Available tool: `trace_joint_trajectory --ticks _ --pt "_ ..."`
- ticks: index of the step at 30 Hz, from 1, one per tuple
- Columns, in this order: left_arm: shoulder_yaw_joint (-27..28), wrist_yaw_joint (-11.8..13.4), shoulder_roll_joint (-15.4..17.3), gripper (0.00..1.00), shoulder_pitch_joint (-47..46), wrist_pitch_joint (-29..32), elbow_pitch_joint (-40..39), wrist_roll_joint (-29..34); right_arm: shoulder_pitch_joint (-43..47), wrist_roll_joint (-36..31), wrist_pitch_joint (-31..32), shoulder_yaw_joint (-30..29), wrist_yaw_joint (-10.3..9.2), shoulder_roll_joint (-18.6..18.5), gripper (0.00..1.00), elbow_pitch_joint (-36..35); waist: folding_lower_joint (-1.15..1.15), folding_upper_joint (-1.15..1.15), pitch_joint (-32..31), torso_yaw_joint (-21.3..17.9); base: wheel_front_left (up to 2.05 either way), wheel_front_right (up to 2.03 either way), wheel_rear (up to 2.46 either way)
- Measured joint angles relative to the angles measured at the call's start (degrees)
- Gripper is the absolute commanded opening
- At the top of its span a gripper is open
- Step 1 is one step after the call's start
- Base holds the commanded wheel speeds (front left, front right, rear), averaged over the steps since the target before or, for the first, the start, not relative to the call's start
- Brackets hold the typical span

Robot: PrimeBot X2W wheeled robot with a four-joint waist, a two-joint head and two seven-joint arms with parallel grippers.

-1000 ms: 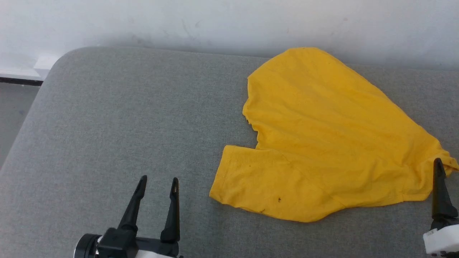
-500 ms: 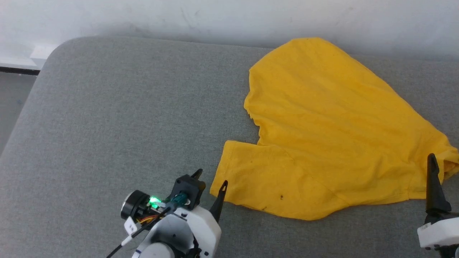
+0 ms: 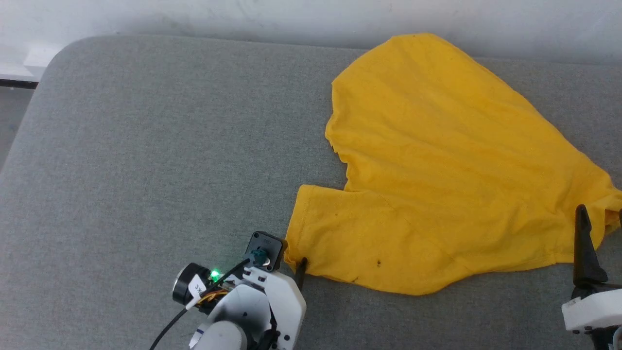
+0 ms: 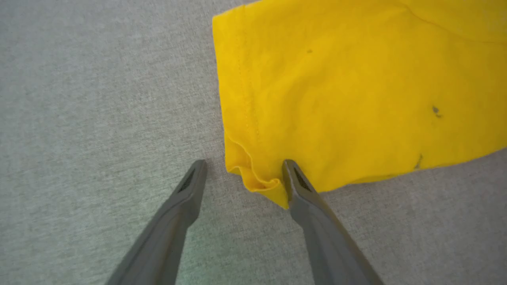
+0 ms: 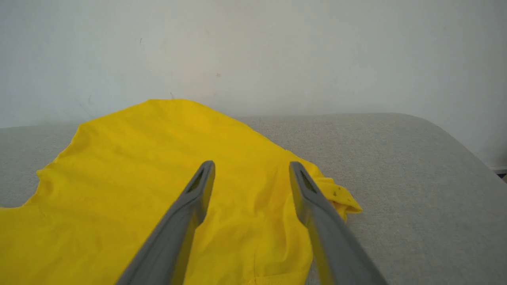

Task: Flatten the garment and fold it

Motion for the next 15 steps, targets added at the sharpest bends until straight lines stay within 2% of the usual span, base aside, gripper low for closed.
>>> trace_joint_trajectory --ticks 5,6,7,8,15 --pt "-0.03 0.51 -0.52 1.00 -0.18 1.36 0.73 -1.22 -0.39 0.41 -0.09 0.07 0.00 0.00 1.00 0.51 0.00 0.00 0.50 -0.04 0.00 0.00 0.00" --pt "-0.04 0.56 -0.56 0.80 -0.29 1.44 1.04 -1.46 -0.52 0.42 -0.08 0.08 0.00 0.00 1.00 0.65 0.00 0.00 0.55 -0.03 0.00 0.00 0.00" --pt "-0.13 0.57 -0.62 0.43 -0.55 1.60 1.43 -1.64 -0.64 0.42 -0.08 0.12 0.00 0.01 1.00 0.78 -0.01 0.00 0.57 -0.03 0.00 0.00 0.00" --pt "-0.22 0.56 -0.74 0.00 -0.82 1.78 1.97 -1.82 -0.74 0.42 -0.08 0.18 0.00 0.00 1.00 0.92 -0.01 0.00 0.58 -0.05 0.00 0.00 0.00" --pt "-0.75 -0.10 -1.41 0.00 -2.22 1.74 4.90 -4.72 -0.82 0.56 -0.09 0.63 0.00 0.01 1.00 1.92 -0.01 0.00 0.06 -0.31 0.00 0.00 0.00"
